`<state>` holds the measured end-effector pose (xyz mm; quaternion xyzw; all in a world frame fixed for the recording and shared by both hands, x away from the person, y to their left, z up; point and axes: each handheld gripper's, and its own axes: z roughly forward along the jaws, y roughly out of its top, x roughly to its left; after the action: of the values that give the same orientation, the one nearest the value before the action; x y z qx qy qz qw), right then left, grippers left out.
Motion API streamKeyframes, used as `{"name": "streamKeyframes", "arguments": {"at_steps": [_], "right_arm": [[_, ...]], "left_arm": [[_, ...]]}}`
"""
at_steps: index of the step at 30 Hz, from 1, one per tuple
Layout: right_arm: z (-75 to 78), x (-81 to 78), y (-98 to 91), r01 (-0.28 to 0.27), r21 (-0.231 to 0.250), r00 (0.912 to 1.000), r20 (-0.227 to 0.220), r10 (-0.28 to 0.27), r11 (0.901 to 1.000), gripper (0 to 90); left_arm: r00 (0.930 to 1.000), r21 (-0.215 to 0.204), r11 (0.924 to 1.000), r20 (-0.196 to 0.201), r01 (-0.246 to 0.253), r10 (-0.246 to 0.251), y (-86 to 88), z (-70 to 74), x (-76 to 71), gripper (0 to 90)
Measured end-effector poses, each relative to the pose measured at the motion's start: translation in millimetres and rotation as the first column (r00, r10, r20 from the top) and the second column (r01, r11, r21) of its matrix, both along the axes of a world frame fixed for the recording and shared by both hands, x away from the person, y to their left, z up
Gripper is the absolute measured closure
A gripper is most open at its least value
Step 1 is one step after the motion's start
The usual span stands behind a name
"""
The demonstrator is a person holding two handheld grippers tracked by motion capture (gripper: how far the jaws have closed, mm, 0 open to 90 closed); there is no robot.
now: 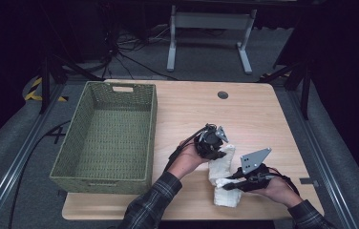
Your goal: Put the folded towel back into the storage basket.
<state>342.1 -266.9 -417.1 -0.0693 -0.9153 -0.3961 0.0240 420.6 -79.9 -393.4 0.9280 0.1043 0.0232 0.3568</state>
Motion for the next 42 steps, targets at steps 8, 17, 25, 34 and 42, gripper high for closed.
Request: {"name": "streamKeyframes", "arguments": {"at_steps": [8,17,25,34,42], "right_arm": [[24.9,5.6,6.7,0.004,0.021,0.9996,0.027,-0.005,0.9998,78.7],[50.0,14.1,18.8,-0.009,0.043,0.999,0.045,0.007,0.999,78.7],[66.1,25.4,33.7,-0.015,0.059,0.998,0.062,0.012,0.9981,78.7],[88.8,36.2,68.0,-0.045,0.075,0.9956,0.085,0.038,0.9962,78.7],[105.6,46.6,101.1,-0.071,0.084,0.9928,0.102,0.062,0.9939,78.6]], "left_arm": [[0.9981,0.005,0.9992,0.048,-0.039,0.039,8.4,34.6,-6.0,80.7],[0.9942,0.027,0.9974,0.086,-0.067,0.064,26.9,64.5,-7.8,80.9],[0.9906,0.011,0.996,0.105,-0.089,0.087,53.8,84.6,-2.9,80.9],[0.9863,-0.002,0.9949,0.131,-0.101,0.1,89.7,103.5,2.3,81.0],[0.982,-0.019,0.9943,0.156,-0.105,0.107,127.4,117.8,8.7,81.0]]}}
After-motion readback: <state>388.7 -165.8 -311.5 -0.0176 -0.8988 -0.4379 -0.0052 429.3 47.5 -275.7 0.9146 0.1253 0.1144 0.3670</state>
